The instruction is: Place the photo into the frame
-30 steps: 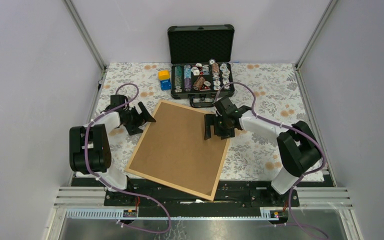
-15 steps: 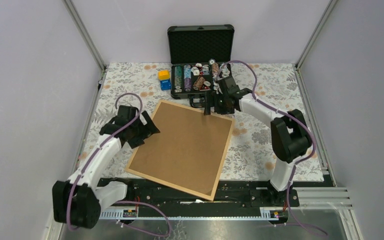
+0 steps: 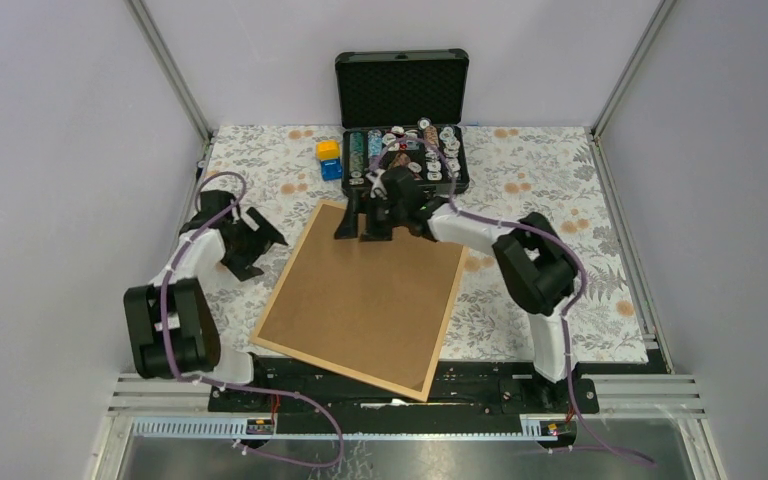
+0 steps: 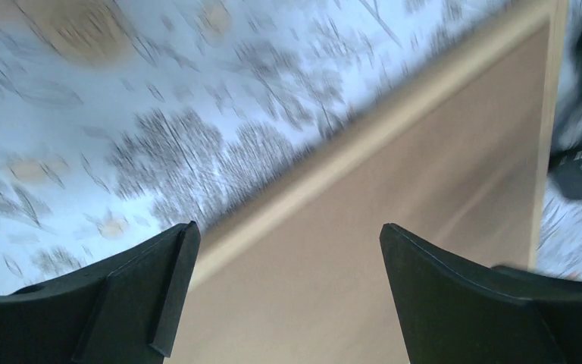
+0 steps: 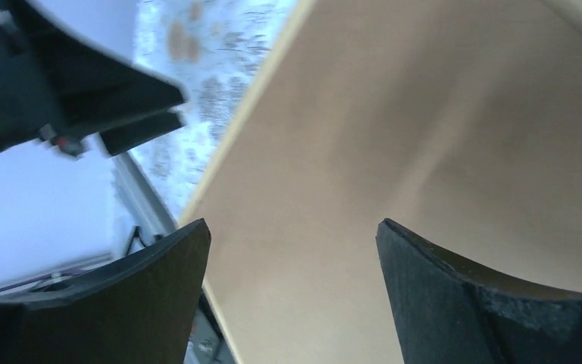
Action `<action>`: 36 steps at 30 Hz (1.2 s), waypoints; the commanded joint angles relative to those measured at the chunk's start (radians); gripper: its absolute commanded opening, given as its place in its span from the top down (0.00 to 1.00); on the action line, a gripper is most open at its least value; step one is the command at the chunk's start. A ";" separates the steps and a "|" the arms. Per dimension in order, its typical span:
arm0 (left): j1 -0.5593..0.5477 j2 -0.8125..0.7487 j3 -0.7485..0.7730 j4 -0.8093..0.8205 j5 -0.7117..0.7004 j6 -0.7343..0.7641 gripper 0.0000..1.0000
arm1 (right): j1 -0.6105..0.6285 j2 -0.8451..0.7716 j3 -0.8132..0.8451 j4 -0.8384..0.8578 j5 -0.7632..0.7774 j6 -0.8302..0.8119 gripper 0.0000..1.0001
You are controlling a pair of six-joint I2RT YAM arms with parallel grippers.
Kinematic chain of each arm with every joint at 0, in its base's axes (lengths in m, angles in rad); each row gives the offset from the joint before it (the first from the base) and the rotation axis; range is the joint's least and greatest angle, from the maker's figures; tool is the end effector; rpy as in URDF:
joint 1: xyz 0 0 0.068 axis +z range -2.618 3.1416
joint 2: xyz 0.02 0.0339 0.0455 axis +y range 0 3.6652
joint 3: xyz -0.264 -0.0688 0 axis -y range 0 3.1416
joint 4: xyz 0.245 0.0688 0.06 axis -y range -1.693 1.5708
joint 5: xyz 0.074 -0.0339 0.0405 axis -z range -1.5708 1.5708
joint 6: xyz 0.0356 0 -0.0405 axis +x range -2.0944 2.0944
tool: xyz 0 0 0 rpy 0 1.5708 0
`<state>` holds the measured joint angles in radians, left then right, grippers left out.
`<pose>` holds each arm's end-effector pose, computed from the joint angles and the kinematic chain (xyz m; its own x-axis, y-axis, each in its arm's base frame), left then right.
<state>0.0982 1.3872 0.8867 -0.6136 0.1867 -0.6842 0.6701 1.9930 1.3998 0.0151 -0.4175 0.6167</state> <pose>0.2630 0.0193 0.2103 -0.6828 -0.6913 -0.2364 -0.5761 0.7084 -0.4078 0.3469 0.2933 0.2089 -0.8316 0.0155 -0.5551 -0.4326 0.6087 0.6651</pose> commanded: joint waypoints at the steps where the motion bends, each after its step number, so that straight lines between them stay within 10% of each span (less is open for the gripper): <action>1: 0.118 0.104 0.017 0.193 0.202 0.068 0.02 | 0.051 0.152 0.114 0.232 -0.041 0.231 0.15; 9: 0.112 0.045 -0.055 0.198 0.144 0.080 0.01 | 0.078 0.400 0.287 0.092 -0.004 0.251 0.18; 17: -0.027 -0.215 -0.057 -0.098 -0.026 0.013 0.01 | 0.037 0.266 0.350 -0.009 -0.077 0.129 0.14; 29: -0.699 -0.565 -0.256 -0.354 -0.176 -0.665 0.01 | -0.259 -0.039 0.053 -0.203 -0.104 -0.162 0.08; 36: -1.051 -0.393 -0.229 -0.321 -0.267 -0.887 0.01 | -0.346 -0.010 -0.007 -0.204 -0.094 -0.214 0.08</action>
<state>-0.8364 0.8864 0.6254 -0.9390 0.0097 -1.3624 0.3229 1.9659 1.4143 -0.1612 -0.5129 0.4660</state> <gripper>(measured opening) 0.987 0.919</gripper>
